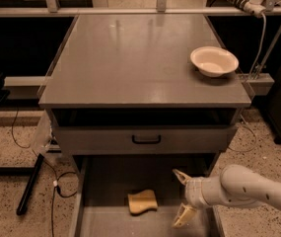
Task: Pick sponge from middle drawer and place on counter
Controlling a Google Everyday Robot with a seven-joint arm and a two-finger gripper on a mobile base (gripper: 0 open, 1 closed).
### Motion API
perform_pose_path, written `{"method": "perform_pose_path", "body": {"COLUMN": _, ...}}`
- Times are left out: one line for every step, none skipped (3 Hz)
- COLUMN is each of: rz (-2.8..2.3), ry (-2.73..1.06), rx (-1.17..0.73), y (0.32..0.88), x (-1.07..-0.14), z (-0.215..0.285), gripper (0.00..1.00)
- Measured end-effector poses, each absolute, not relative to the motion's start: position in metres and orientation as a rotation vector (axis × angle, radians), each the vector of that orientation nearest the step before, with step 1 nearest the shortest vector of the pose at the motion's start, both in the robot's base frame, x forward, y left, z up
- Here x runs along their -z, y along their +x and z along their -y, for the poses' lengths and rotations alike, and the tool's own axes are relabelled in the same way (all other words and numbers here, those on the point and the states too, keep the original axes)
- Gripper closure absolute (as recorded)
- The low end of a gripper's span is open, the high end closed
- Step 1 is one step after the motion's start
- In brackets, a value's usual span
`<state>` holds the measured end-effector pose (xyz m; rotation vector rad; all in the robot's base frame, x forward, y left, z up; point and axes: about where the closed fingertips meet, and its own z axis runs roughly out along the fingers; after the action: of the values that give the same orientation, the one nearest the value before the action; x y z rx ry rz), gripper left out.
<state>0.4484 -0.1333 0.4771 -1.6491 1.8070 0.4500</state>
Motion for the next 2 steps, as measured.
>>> {"method": "perform_pose_path", "body": {"rz": -1.81, "ry": -1.64, "rx": -0.469, "y": 0.459, "x": -0.448, "z": 0.12, "gripper": 0.0}}
{"method": "perform_pose_path", "body": {"rz": -1.771, "ry": -1.662, "rx": -0.51, "y": 0.464, "x": -0.426, "z": 0.096, "gripper": 0.0}}
